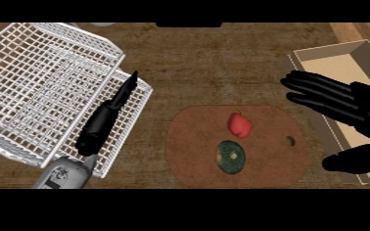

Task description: Pick the squash from the cutting board and place it in the cardboard box

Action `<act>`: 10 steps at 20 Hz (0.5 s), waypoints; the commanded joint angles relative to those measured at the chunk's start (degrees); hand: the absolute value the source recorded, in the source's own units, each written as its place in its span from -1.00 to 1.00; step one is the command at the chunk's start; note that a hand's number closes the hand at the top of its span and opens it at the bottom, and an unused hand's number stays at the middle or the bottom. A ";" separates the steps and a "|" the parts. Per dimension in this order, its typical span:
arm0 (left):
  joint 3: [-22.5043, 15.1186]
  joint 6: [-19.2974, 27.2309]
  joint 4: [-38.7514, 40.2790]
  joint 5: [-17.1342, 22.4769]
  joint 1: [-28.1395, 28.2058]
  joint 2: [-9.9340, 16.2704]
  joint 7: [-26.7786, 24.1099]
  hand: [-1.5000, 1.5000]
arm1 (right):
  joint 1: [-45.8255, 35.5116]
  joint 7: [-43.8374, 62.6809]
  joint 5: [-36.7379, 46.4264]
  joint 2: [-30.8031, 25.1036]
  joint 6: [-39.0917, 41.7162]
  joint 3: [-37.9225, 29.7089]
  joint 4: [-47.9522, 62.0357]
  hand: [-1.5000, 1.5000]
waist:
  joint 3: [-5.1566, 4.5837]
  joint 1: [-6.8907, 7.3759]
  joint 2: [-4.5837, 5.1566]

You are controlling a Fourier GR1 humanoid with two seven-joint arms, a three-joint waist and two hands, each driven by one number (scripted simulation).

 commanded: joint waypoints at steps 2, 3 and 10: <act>5.62 -2.61 -0.07 0.20 -3.05 6.56 1.56 0.00 | -2.11 7.50 9.63 -4.35 3.85 5.84 -8.44 -1.00 | 0.42 0.14 -0.50; 5.71 -1.83 -0.79 -0.47 -2.45 6.37 1.41 0.00 | 0.59 7.85 11.71 -4.66 3.67 7.46 -10.43 -1.00 | 0.48 -0.37 -0.60; 8.16 -4.30 -1.62 0.65 -1.23 6.91 0.56 0.00 | 1.00 25.38 20.89 -2.54 8.28 14.99 -22.77 -1.00 | 0.47 -0.53 -0.60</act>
